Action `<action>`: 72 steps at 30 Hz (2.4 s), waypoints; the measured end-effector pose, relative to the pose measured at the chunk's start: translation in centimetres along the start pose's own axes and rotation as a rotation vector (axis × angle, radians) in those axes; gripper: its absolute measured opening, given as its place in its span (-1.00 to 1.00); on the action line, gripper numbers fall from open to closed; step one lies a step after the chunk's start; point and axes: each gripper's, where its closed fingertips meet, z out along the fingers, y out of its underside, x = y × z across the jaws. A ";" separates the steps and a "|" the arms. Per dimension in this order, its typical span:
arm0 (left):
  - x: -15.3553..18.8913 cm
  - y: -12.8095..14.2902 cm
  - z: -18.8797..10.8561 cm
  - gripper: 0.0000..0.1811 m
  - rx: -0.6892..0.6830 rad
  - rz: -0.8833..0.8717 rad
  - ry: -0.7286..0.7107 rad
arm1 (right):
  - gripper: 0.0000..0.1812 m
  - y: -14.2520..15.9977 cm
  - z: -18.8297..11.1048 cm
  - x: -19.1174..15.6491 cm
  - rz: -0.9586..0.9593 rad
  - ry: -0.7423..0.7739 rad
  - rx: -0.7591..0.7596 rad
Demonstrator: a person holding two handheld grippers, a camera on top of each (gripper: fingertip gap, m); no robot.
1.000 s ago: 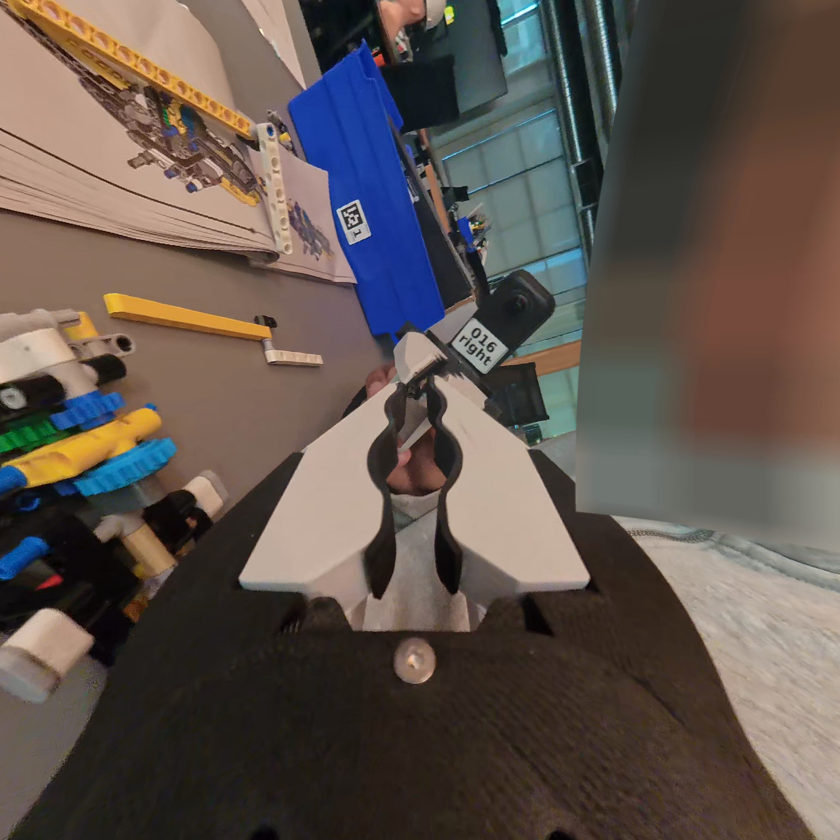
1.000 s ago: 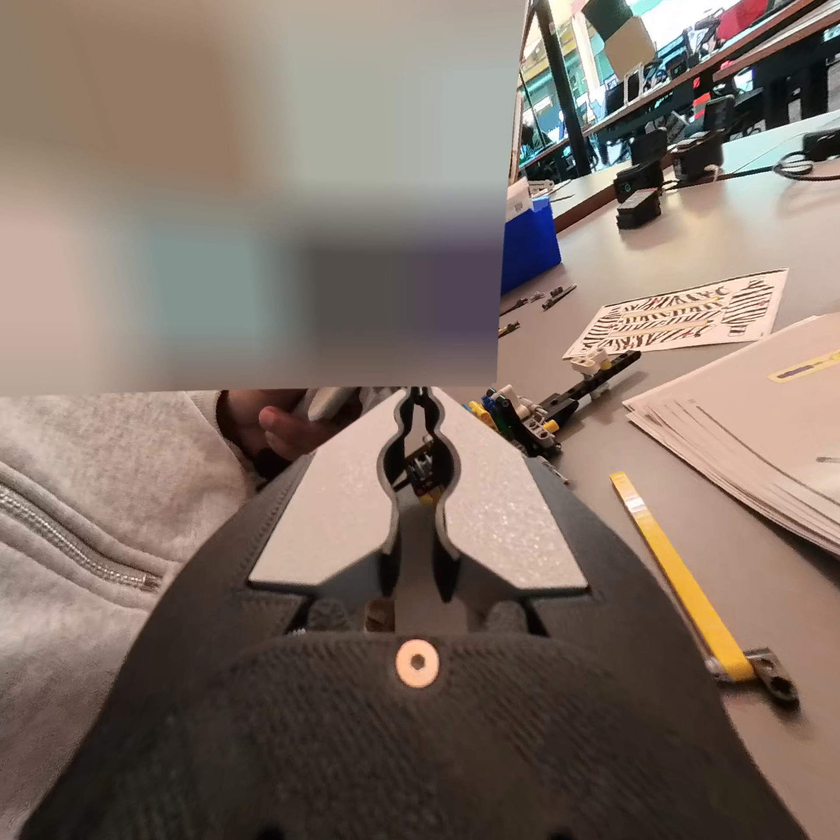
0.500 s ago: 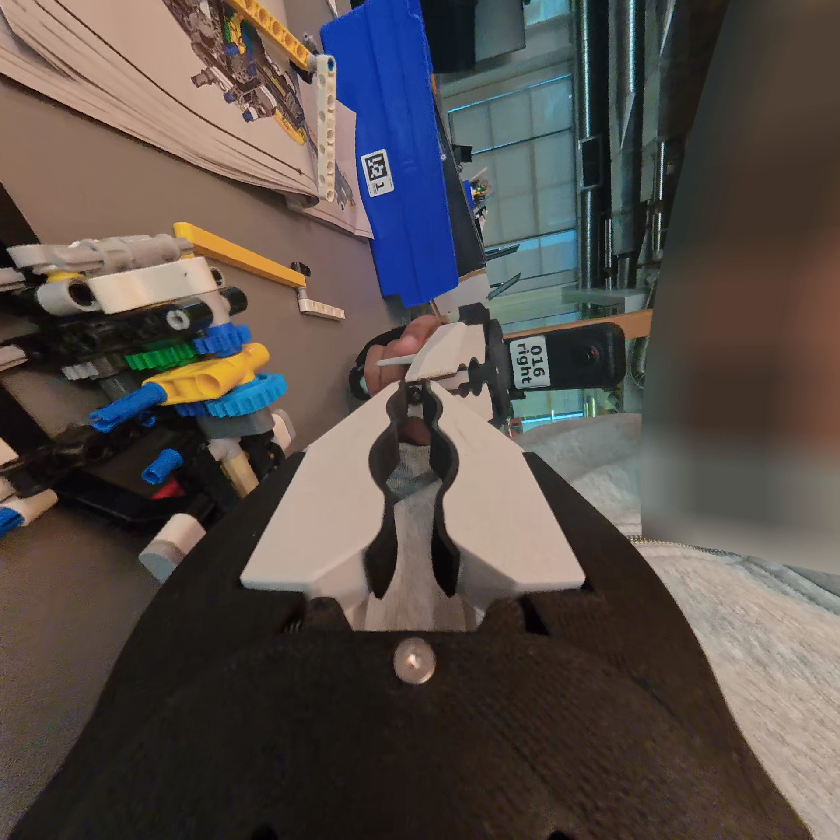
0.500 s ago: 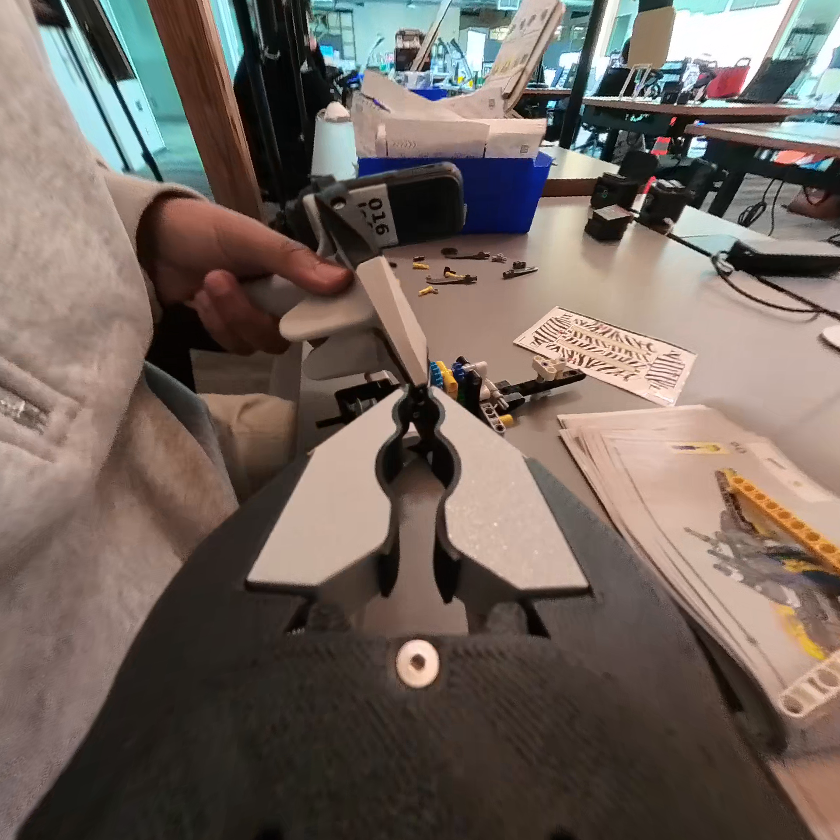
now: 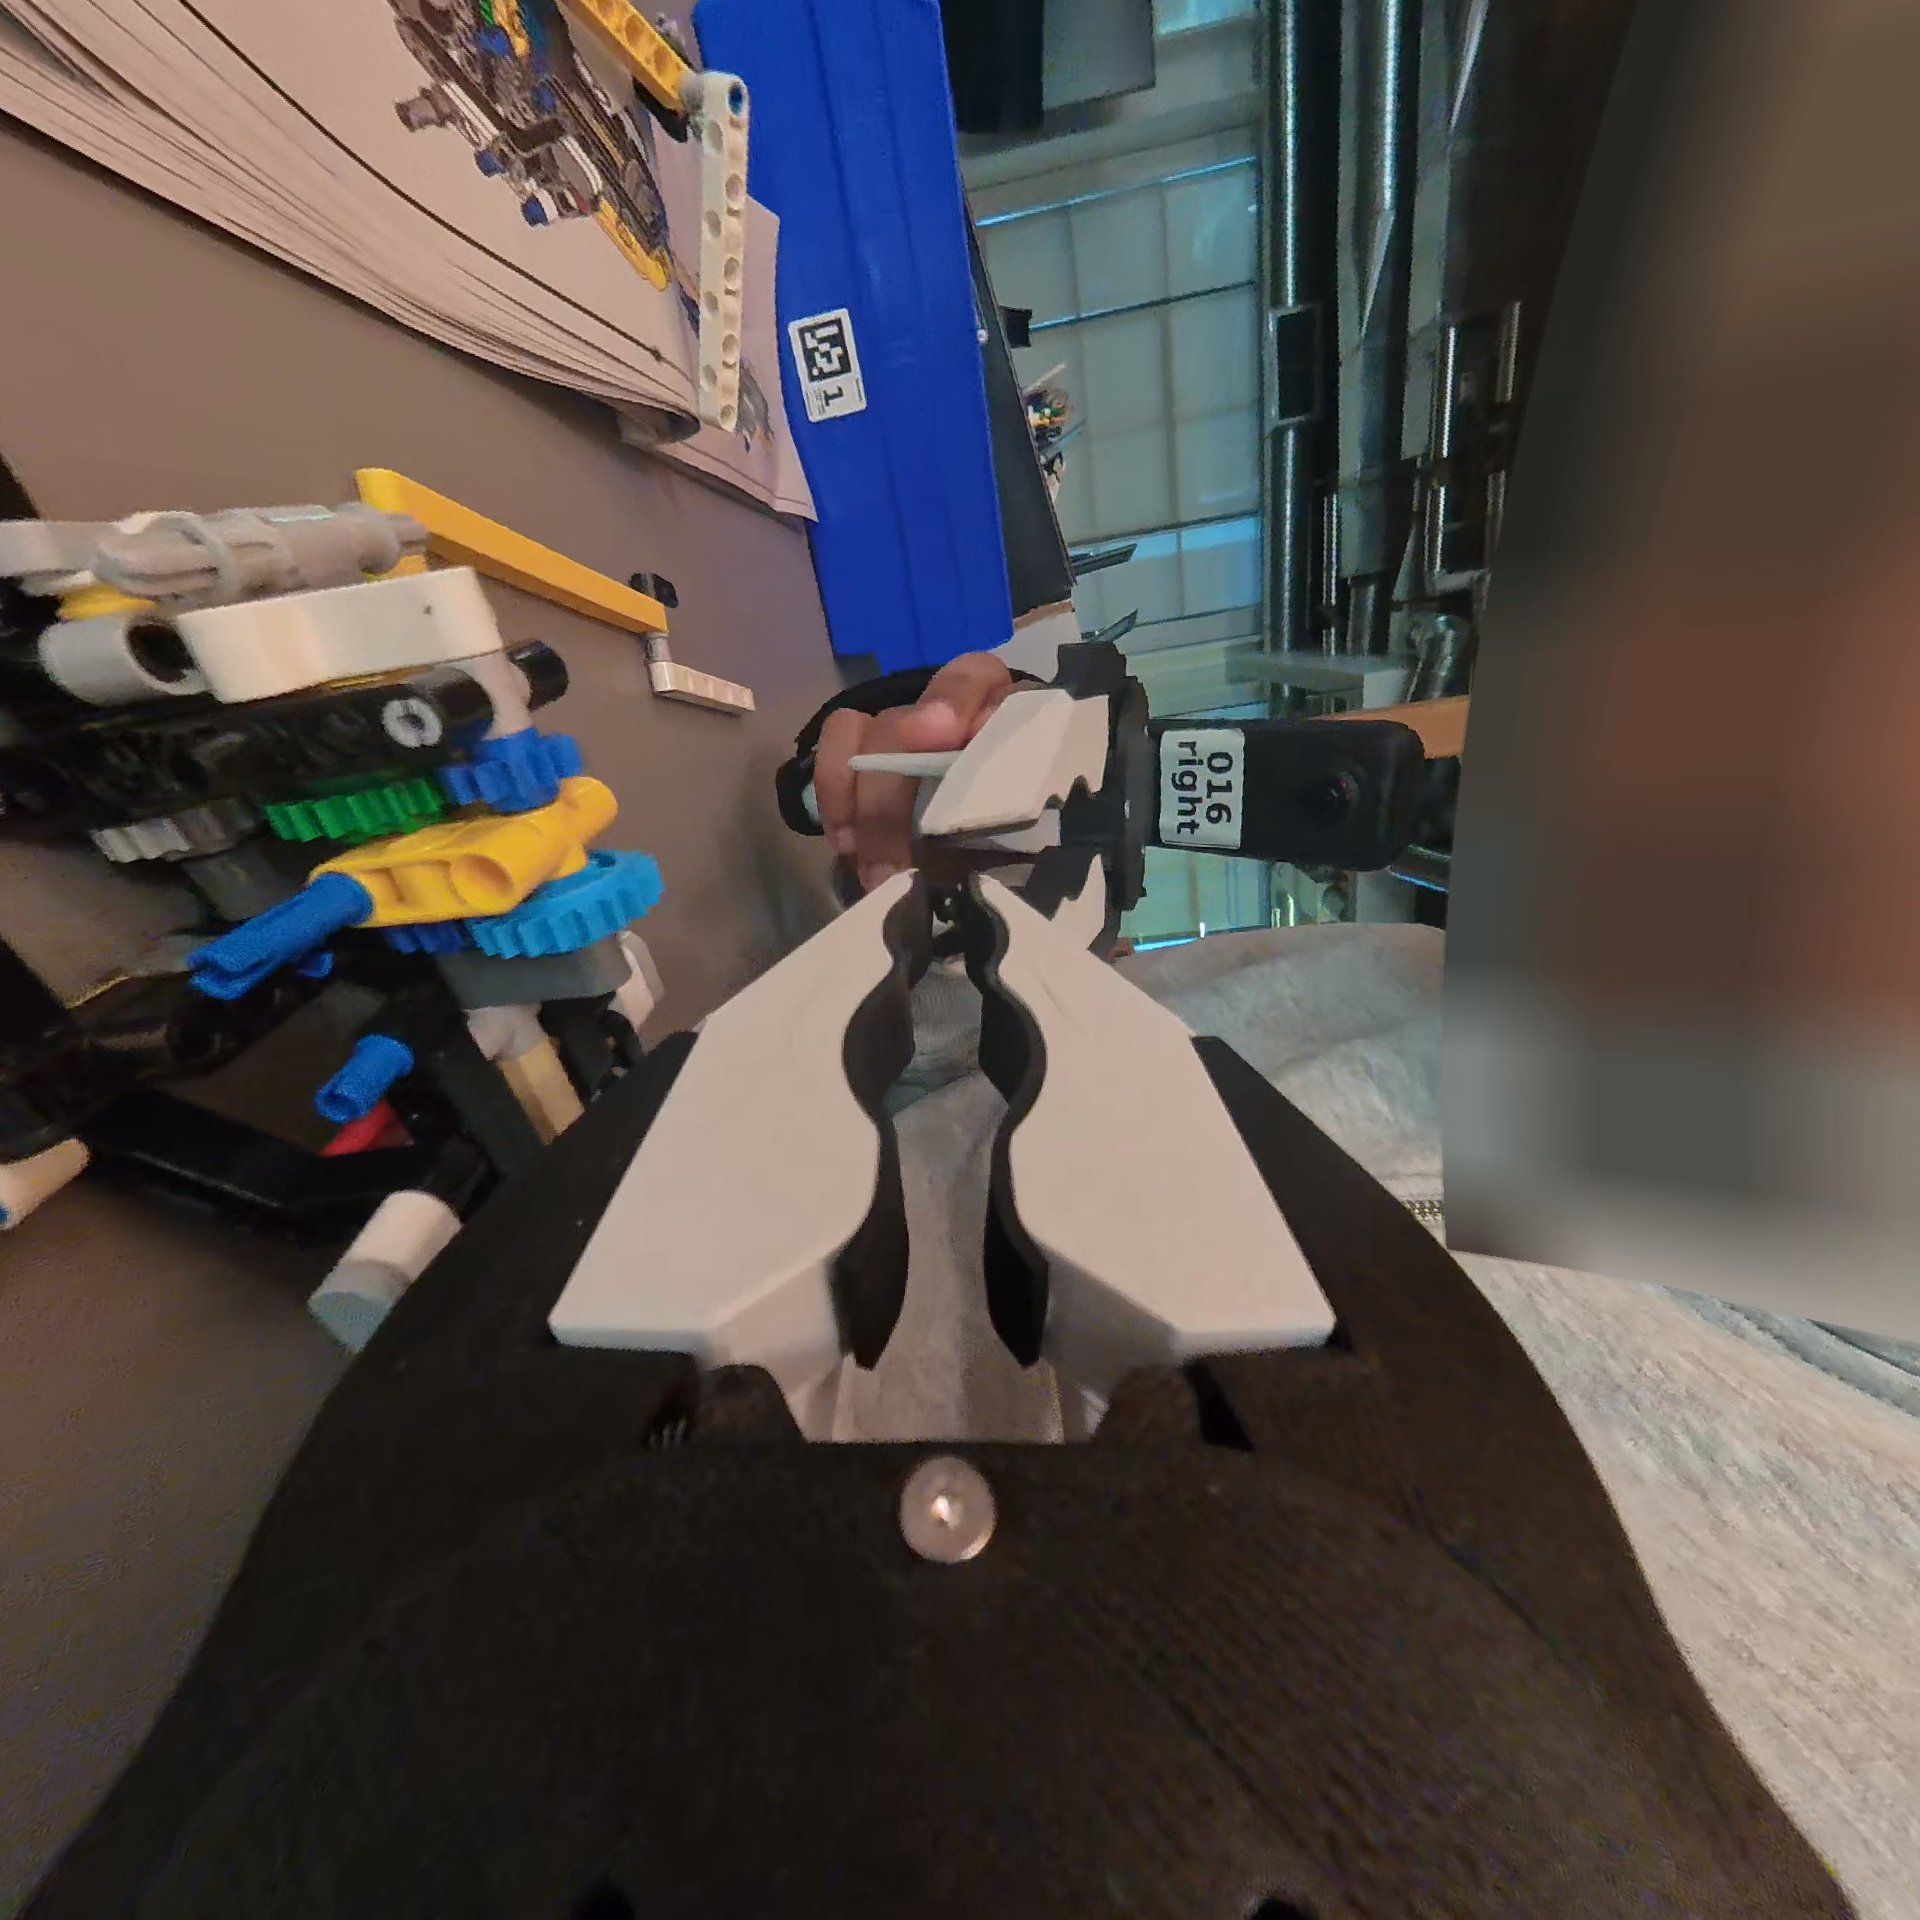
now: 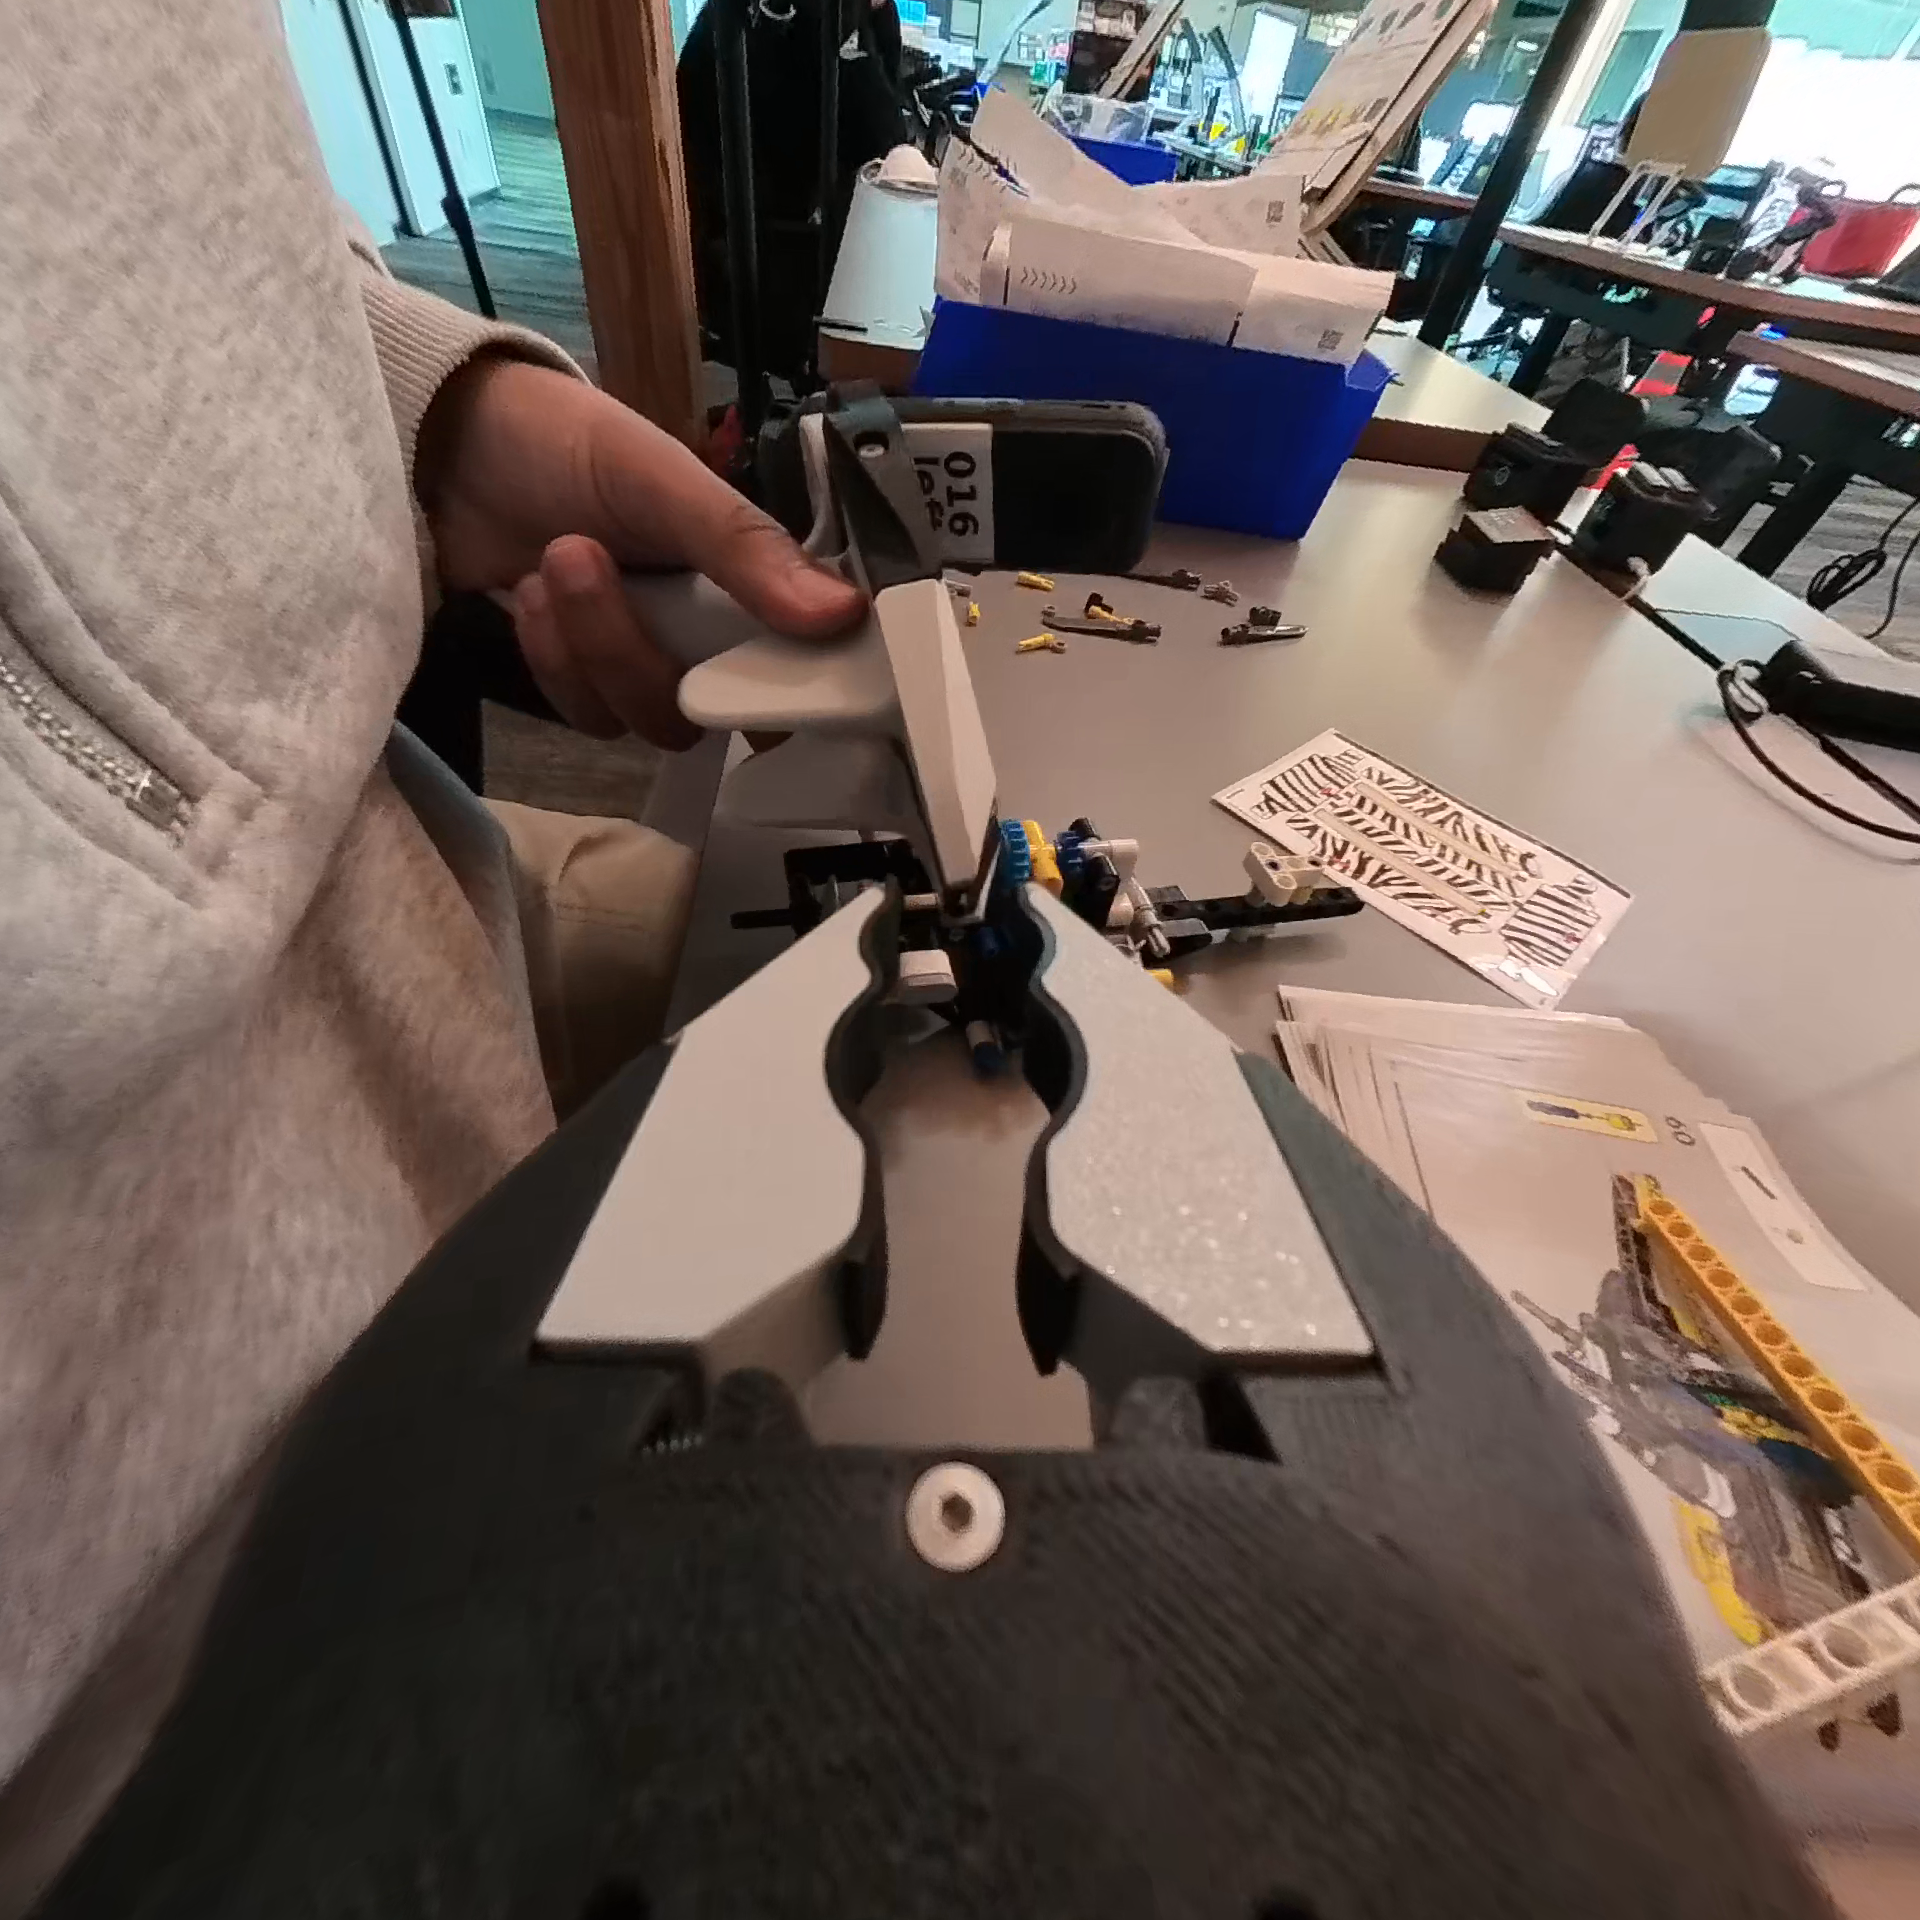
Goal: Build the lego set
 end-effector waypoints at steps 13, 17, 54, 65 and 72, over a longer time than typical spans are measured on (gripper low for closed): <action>-0.1 0.0 0.2 -0.97 -0.011 0.027 -0.035 | -0.95 -0.6 -0.2 0.1 0.035 0.010 0.066; -0.1 0.2 0.3 -0.97 -0.012 0.016 -0.033 | -0.95 -0.5 -0.3 0.0 0.040 0.000 0.072; 0.6 -1.3 -1.1 -0.53 0.020 0.175 -0.132 | -0.97 -2.4 -1.2 0.6 0.315 -0.141 0.298; -6.3 -4.7 -4.8 -0.47 -0.027 0.688 -0.906 | -0.98 2.9 2.2 4.4 0.333 0.085 -0.082; -6.1 -4.4 -5.4 -0.61 -0.035 0.648 -0.863 | -0.97 3.8 4.5 4.0 0.382 0.049 -0.171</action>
